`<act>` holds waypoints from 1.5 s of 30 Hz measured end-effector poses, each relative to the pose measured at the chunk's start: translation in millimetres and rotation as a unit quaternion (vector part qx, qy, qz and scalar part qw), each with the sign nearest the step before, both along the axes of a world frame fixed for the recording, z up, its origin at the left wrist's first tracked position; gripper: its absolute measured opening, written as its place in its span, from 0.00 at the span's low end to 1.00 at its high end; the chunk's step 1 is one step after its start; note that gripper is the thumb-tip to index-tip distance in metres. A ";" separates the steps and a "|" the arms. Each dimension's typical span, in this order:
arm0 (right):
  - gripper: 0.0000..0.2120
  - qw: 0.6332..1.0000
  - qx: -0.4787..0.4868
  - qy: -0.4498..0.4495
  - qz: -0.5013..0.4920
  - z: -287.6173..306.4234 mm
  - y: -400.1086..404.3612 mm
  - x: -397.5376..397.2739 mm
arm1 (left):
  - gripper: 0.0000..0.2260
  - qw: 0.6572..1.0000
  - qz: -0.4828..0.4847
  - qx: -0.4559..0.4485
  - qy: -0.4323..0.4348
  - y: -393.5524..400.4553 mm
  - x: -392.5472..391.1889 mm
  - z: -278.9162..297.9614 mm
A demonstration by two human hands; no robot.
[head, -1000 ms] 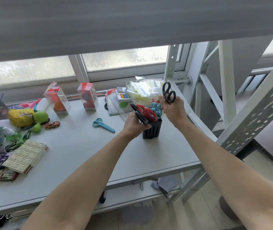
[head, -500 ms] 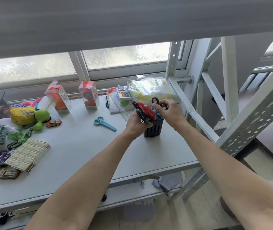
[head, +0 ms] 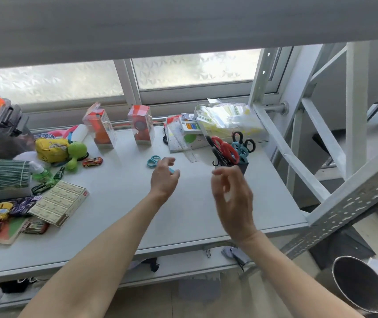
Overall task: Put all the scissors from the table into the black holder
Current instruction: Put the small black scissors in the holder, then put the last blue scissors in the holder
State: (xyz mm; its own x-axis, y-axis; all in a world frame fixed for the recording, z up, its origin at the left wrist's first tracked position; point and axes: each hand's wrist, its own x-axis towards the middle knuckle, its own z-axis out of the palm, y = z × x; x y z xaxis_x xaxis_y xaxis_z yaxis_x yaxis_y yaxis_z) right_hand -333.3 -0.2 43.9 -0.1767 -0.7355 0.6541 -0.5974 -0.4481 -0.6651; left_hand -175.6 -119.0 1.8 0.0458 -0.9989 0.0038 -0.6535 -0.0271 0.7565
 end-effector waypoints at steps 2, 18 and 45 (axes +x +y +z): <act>0.07 0.996 0.032 0.059 0.054 -17.4 -2.8 19.8 | 0.21 0.998 0.024 0.020 -0.052 -7.8 23.2 -5.8; 0.19 0.825 0.314 0.469 0.023 -56.9 -143.7 97.0 | 0.26 0.938 -0.101 0.101 -0.317 -45.5 66.7 -17.6; 0.09 0.911 0.235 0.337 0.041 -66.7 -34.3 32.4 | 0.12 0.975 -0.038 0.218 0.027 33.3 19.7 7.3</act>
State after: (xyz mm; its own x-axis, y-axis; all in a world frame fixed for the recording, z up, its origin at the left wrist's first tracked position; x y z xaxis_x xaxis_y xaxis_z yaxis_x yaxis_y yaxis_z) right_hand -300.9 -34.5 -22.8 0.2171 -0.9547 0.2036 -0.9184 -0.2704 -0.2889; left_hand -155.9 -85.6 9.1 -0.0396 -0.9056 -0.4223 -0.6256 -0.3071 0.7172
